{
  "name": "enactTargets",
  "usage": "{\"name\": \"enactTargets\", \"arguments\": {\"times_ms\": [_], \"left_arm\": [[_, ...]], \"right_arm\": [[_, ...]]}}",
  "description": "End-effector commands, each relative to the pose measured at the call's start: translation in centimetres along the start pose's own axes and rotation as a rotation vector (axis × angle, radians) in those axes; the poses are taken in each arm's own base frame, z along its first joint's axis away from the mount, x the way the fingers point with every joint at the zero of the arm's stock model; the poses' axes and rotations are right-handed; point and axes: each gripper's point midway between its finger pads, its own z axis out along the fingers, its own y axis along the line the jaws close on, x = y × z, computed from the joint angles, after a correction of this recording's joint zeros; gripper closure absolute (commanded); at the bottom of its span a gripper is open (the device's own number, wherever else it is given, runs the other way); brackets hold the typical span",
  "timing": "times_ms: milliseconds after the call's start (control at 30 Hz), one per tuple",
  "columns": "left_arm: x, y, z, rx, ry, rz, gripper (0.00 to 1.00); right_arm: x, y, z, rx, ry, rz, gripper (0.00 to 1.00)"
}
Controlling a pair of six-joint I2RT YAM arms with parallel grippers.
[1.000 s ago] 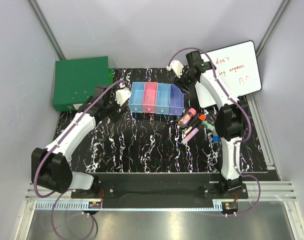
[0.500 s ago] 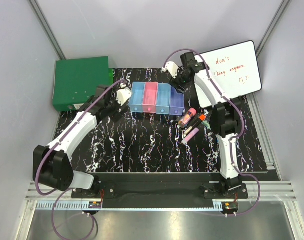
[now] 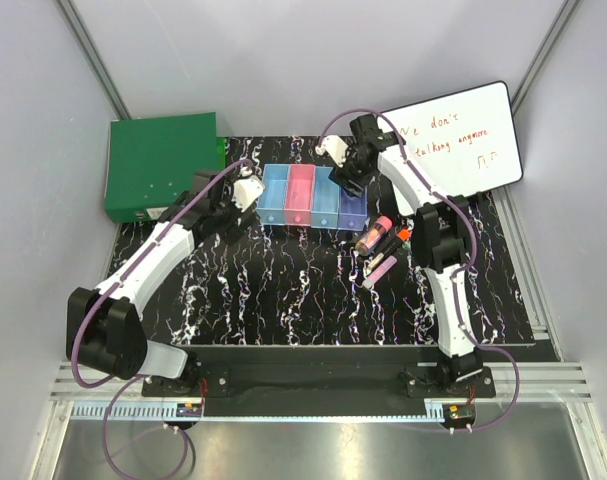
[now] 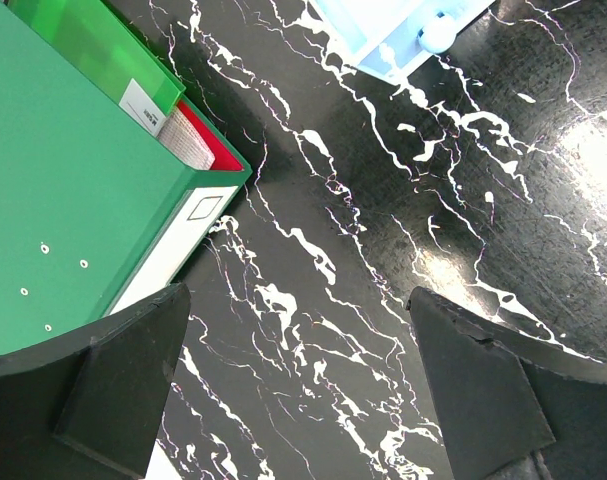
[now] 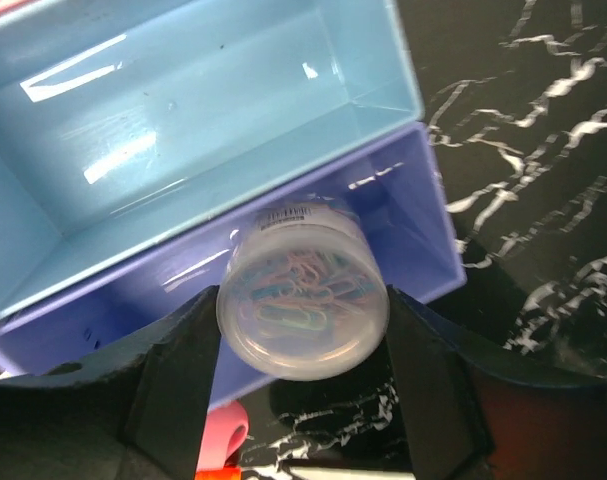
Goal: Sort the stationery into containers
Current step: Place the stationery in the storage box.
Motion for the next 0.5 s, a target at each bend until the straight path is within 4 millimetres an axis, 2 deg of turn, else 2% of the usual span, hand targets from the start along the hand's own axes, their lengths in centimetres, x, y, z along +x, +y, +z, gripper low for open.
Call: {"name": "enactTargets", "arguments": {"times_ms": [0, 167, 267, 467], "left_arm": [[-1.5, 0.9, 0.0, -0.03, -0.053, 0.015, 0.01], [-1.2, 0.7, -0.1, -0.03, -0.053, 0.018, 0.01], [-1.3, 0.6, 0.0, -0.027, -0.057, 0.009, 0.01], [-1.6, 0.7, -0.3, -0.029, -0.07, 0.004, 0.01]], "right_arm": [[-0.7, -0.1, 0.6, 0.013, -0.009, -0.021, 0.25], [-1.8, -0.6, -0.9, 0.044, -0.038, -0.005, 0.15], [-3.0, -1.3, -2.8, 0.079, -0.074, 0.01, 0.14], [-5.6, -2.5, -9.2, 0.177, -0.167, 0.042, 0.13]]}}
